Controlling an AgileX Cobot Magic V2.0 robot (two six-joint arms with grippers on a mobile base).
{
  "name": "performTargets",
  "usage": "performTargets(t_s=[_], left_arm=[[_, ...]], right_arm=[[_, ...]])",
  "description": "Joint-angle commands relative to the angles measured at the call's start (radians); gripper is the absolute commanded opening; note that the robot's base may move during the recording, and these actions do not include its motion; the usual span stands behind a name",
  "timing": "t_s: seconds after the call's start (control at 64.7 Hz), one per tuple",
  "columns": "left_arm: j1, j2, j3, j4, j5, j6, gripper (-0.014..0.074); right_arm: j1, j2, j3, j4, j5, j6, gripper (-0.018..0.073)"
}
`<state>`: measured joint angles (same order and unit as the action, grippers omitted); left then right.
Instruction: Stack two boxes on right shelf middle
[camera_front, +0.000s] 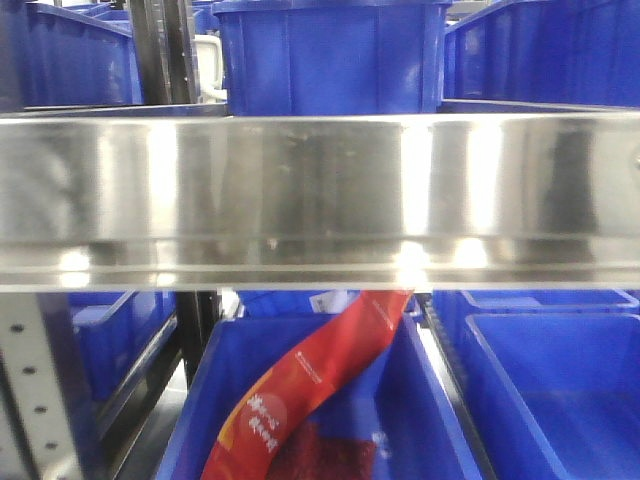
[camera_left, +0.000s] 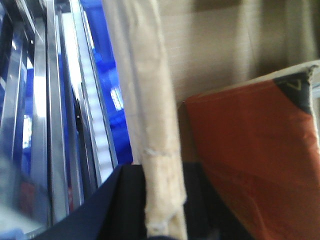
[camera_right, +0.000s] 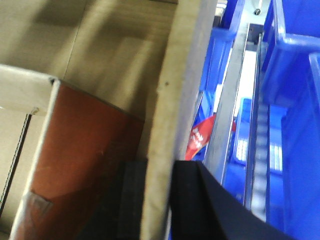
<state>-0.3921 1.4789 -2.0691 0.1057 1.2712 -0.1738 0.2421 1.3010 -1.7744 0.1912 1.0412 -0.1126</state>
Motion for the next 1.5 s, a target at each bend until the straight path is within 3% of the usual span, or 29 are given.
performTargets(t_s=[0.0,1.483], left_arm=[[-0.005,-0.014,-0.010,-0.005,-0.050,0.009,-0.0111],[-0.005,-0.014,-0.010,-0.005,-0.050,0.009,-0.0111]], right_arm=[[-0.008,-0.006,-0.011,-0.022,-0.046,-0.008,-0.0154],[-0.008,-0.006,-0.011,-0.022,-0.046,-0.008,-0.0154]])
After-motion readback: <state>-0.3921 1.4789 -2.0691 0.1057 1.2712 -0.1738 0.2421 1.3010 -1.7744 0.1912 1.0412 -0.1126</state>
